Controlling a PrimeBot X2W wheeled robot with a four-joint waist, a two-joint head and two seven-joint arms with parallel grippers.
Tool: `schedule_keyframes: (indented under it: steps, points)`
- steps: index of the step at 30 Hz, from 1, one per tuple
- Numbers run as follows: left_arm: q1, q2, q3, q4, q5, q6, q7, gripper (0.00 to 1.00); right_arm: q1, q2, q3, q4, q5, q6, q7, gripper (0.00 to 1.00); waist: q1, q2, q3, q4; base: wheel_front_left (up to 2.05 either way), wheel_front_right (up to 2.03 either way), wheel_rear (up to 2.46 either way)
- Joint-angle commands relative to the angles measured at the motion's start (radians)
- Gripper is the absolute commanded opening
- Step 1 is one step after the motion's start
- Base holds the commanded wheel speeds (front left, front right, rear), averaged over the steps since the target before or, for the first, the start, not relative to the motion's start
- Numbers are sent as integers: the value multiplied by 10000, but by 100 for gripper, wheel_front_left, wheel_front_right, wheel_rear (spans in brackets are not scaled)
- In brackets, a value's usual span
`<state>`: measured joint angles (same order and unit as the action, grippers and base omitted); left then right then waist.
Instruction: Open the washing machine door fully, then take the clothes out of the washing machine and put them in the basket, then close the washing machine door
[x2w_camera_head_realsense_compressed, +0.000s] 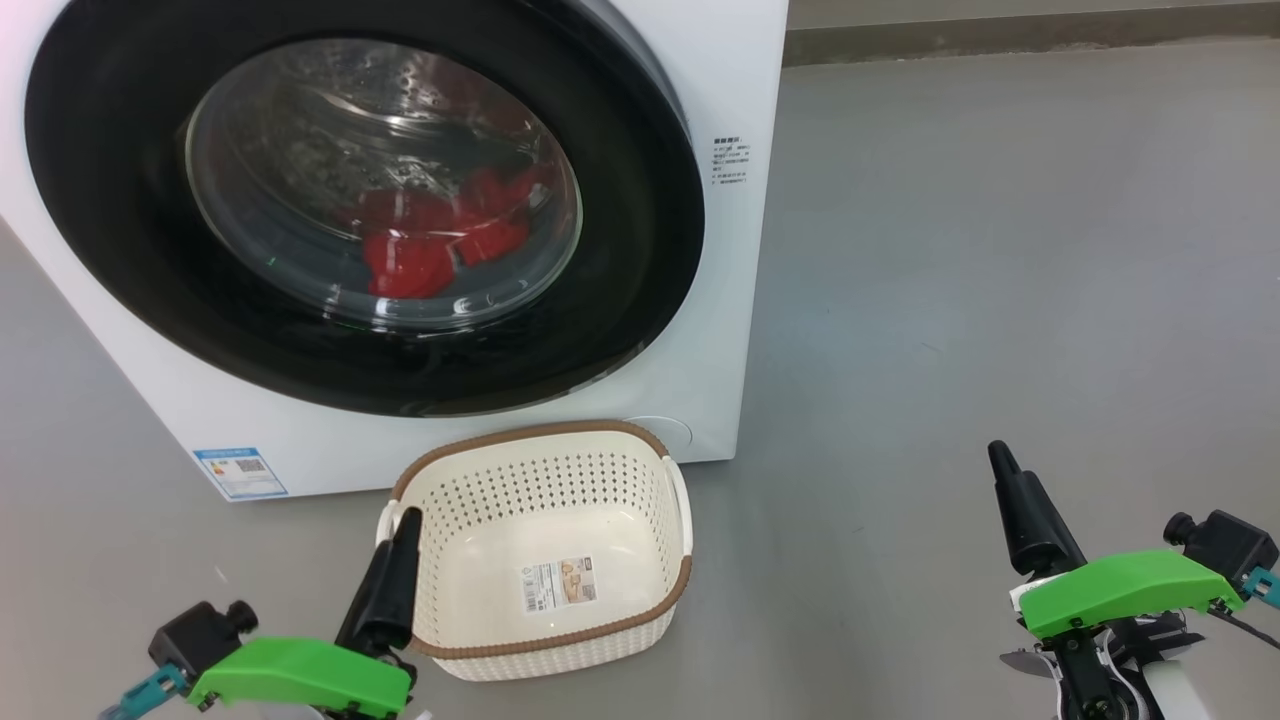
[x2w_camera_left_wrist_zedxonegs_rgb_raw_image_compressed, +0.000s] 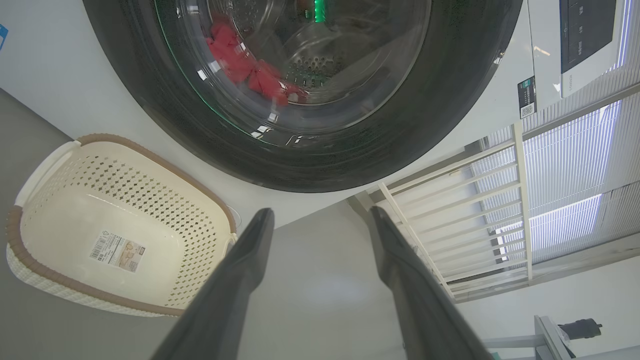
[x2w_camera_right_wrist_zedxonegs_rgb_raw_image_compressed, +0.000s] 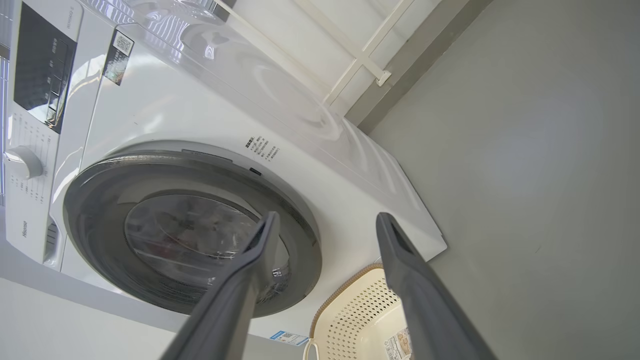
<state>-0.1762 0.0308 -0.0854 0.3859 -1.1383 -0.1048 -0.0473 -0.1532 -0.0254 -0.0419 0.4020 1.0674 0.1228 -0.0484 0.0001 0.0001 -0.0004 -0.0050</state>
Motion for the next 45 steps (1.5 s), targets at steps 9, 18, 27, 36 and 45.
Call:
schedule_keyframes:
  steps: [9, 18, 27, 36, 45]
  points:
    - [-783, 105, -12, -166, 1274, 102, -334, 100, -821, -100, 274, -255, -1401, 40, -343, 100, -1, -1, -17, -14, 0, 0, 0]
    - [-1066, 113, -139, -79, 2333, 158, -601, 100, -1109, -122, 410, -70, -2479, 46, -607, 100, -1, -1, -22, -21, 0, 0, 0]
    - [-1358, 126, -328, 26, 3186, 248, -868, 100, -1371, -144, 545, 93, -3492, 52, -871, 100, -1, -1, -46, -38, 0, 0, 0]
    - [-1634, 140, -575, 153, 4050, 391, -1135, 100, -1608, -165, 648, 244, -4496, 57, -1135, 100, -1, -1, -95, -35, 0, 0, 0]
    - [-1938, 156, -782, 349, 5069, 573, -1432, 100, -1874, -190, 844, 431, -5537, 64, -1429, 100, -1, -1, -126, -54, 0, 0, 0]
